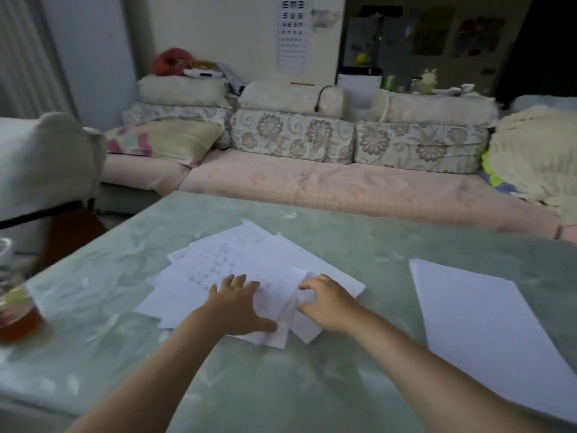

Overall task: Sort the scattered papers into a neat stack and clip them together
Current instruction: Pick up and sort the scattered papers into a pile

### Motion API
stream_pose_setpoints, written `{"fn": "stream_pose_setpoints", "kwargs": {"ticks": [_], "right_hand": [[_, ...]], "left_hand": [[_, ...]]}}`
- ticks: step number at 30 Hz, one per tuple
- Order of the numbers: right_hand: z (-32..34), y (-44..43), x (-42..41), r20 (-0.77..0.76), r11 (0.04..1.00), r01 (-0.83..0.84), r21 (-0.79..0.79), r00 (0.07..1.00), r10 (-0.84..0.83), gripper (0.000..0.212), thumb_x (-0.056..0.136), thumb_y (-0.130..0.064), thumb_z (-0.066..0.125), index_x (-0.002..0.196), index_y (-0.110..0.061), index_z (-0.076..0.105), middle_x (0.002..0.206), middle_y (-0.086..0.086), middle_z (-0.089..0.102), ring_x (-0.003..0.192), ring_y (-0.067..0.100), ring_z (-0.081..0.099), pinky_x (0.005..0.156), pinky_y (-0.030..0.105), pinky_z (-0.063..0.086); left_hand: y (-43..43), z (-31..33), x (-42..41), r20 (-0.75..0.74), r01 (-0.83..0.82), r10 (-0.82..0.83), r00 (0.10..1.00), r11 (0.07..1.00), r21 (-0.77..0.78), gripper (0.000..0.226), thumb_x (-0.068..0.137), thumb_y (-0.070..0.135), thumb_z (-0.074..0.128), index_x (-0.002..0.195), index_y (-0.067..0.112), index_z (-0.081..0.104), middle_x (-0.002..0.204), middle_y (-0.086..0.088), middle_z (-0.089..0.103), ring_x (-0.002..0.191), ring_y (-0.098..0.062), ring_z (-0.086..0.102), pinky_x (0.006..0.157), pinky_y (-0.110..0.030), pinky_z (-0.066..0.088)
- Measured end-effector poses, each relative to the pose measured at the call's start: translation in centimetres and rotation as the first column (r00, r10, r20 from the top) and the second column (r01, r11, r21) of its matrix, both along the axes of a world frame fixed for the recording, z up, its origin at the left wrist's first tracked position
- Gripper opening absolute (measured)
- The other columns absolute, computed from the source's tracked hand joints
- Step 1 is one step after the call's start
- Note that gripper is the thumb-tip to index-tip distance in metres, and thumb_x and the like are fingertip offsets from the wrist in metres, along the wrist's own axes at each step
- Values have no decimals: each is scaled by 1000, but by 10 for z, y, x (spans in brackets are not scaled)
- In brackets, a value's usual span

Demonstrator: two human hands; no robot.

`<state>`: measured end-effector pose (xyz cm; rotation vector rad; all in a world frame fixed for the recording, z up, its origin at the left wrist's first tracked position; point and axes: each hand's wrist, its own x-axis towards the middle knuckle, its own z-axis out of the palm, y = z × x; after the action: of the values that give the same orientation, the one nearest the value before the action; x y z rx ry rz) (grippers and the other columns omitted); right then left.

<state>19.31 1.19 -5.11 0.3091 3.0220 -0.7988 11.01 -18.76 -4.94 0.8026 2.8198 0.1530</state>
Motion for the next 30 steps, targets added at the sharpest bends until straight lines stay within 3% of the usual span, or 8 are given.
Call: {"fn": "stream_pose_setpoints", "kwargs": {"ticks": [4, 9, 11, 14, 19, 22, 27, 30], "right_hand": [[4, -18, -52, 28, 998, 8, 62, 1000, -10, 66, 89, -46, 65, 145, -19, 44, 151, 5, 39, 139, 23, 37, 114, 33, 32], [11, -38, -101, 206, 964, -1, 267, 977, -56, 98, 72, -71, 65, 152, -25, 29, 154, 6, 32, 143, 30, 27, 112, 47, 30], [14, -43, -113, 244, 958, -23, 287, 968, -49, 108, 67, -74, 69, 152, -24, 27, 154, 8, 29, 143, 30, 25, 112, 47, 31], [17, -42, -128, 295, 976, -38, 216, 955, -28, 115, 56, -68, 81, 151, -25, 32, 149, 6, 31, 138, 27, 34, 111, 40, 37], [18, -38, -137, 275, 992, -77, 97, 960, 47, 59, 58, -39, 92, 106, -21, 63, 108, -6, 65, 100, 15, 63, 89, 32, 53], [20, -31, -134, 141, 980, -125, 154, 985, 104, 28, 64, -21, 85, 70, -16, 58, 75, -4, 60, 72, 16, 58, 63, 28, 45], [27, -4, -110, 79, 994, -111, -17, 991, 112, 25, 63, -15, 89, 69, -10, 65, 71, -3, 67, 69, 15, 61, 65, 29, 48], [36, 4, -95, 170, 968, -144, 206, 979, 109, 34, 62, -32, 89, 85, -17, 69, 85, -7, 70, 81, 14, 65, 77, 32, 54]], "left_hand": [[-32, -12, -10, 124, 84, -75, 989, 994, -68, 113, 64, 87, 53, 153, 37, 5, 163, 2, -9, 150, -24, -8, 119, -51, 3], [-66, 0, -39, 167, 12, -82, 983, 923, 384, 58, 84, 58, 63, 136, 37, 50, 141, 10, 51, 124, -10, 49, 109, -32, 36], [-85, 3, -56, 52, -40, 18, 998, 880, 473, 49, 86, 44, 68, 132, 34, 54, 135, 9, 56, 118, -10, 52, 105, -32, 41], [-111, -6, -76, -72, -206, 229, 971, 949, 239, 82, 78, 61, 67, 146, 30, 34, 154, 1, 32, 140, -23, 28, 111, -44, 30], [-125, -18, -83, -2, -340, 342, 940, 933, 122, 99, 71, 77, 59, 147, 21, 29, 152, -5, 32, 139, -28, 26, 109, -48, 27], [-125, -14, -85, 4, -406, 417, 909, 885, 229, 89, 78, 69, 59, 145, 17, 31, 145, -10, 41, 134, -30, 31, 106, -45, 33], [-125, -3, -88, 225, -487, 432, 873, 768, 416, 64, 82, 50, 71, 130, 14, 51, 124, -8, 58, 112, -27, 56, 82, -32, 44], [-119, 3, -83, 226, -389, 318, 921, 797, 461, 31, 81, 37, 75, 71, 18, 52, 74, 0, 53, 65, -16, 50, 61, -27, 37]]}}
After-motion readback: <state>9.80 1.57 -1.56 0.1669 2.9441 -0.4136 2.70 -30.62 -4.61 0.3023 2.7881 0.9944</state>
